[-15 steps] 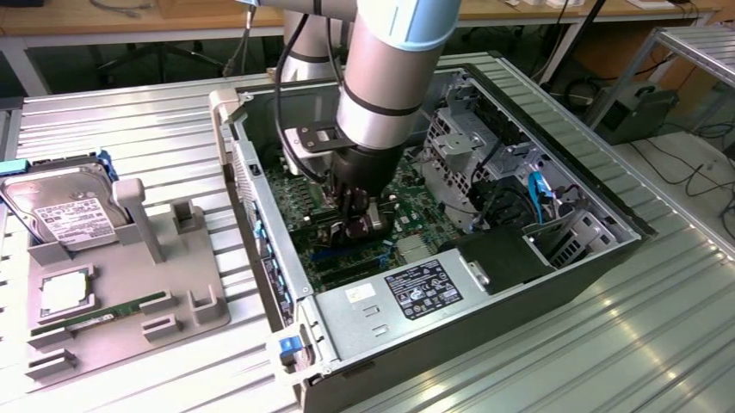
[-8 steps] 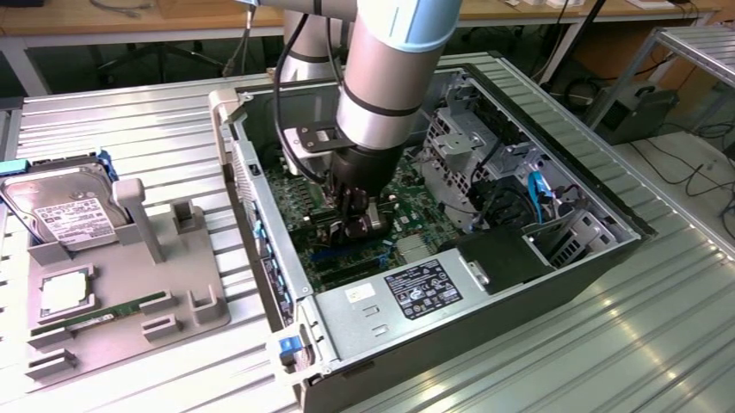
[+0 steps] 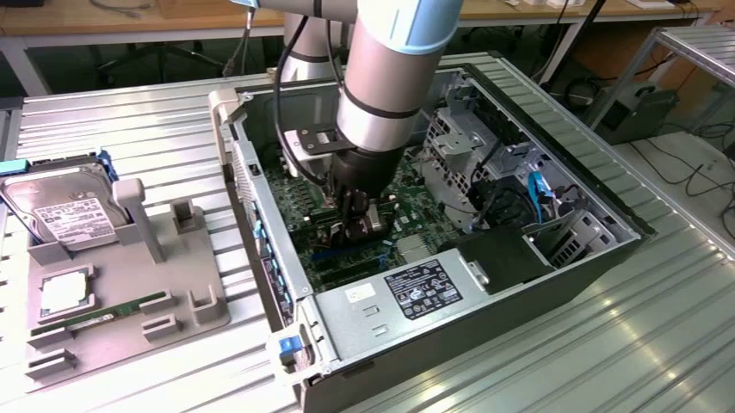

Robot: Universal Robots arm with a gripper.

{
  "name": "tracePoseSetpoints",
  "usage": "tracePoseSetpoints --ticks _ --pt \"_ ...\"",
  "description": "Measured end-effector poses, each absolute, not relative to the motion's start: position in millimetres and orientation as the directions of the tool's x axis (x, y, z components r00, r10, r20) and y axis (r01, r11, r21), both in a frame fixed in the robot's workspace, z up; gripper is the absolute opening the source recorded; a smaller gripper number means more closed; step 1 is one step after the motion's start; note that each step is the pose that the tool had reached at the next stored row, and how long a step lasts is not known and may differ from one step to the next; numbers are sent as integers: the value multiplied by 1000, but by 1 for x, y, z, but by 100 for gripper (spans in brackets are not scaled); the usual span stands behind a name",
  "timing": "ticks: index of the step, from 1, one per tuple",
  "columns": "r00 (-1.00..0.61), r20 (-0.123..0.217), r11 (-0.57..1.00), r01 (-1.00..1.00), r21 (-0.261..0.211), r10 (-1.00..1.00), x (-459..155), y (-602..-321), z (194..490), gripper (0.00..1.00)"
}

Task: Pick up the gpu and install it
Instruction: 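Insert the gpu into the slot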

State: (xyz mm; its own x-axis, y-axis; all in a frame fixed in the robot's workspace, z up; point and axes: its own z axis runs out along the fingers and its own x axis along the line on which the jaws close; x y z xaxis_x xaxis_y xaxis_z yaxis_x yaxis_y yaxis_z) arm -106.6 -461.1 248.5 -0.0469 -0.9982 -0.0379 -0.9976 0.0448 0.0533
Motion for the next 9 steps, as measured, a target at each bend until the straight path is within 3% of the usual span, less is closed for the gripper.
tracePoseSetpoints --ticks 9 --pt "-47 -40 45 -998 53 -998 -105 -463 246 26"
